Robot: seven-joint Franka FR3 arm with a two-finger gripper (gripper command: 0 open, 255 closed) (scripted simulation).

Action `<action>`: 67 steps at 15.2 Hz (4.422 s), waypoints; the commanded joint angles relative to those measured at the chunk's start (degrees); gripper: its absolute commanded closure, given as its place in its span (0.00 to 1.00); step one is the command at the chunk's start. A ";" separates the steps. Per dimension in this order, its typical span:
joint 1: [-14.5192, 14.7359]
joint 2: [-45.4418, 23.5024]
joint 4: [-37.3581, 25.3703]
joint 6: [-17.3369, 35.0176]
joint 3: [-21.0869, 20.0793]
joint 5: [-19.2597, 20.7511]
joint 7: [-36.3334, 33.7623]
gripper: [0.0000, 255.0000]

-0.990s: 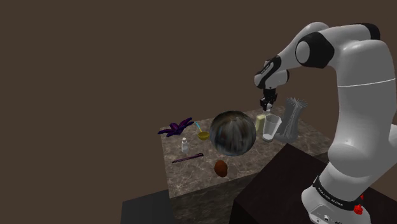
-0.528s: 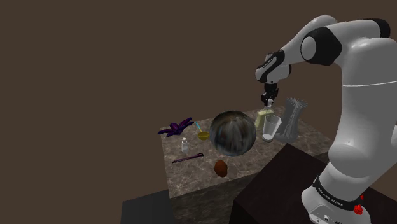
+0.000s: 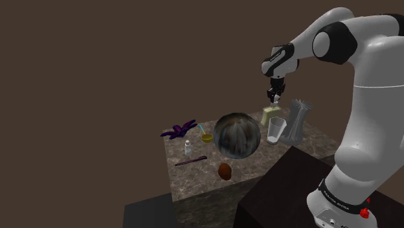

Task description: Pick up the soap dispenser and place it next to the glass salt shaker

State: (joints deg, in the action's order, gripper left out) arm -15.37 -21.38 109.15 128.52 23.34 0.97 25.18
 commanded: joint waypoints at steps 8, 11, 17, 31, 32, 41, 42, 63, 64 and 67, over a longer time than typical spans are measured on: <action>0.56 3.51 -2.45 -5.75 0.65 1.29 -0.13 1.00; 0.72 4.54 -3.50 -7.77 0.80 1.66 -0.15 1.00; 0.97 6.32 -5.96 -11.87 1.04 2.28 -0.10 1.00; 1.20 8.83 -13.65 -21.86 1.35 3.06 0.49 1.00; 1.20 8.92 -14.31 -22.59 1.36 3.08 0.56 1.00; 4.94 13.39 -12.32 -25.45 -0.45 5.10 -4.97 1.00; 5.81 14.31 -11.29 -25.46 -0.98 5.49 -6.43 1.00; 20.91 19.77 -5.99 -29.26 -14.52 6.15 -34.89 1.00; 21.58 19.40 -6.48 -29.54 -15.15 5.98 -36.12 1.00; 23.56 17.98 -8.37 -30.46 -17.01 5.48 -39.78 1.00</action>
State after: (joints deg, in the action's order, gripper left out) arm 7.53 -2.98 101.41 98.39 6.94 6.60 -13.30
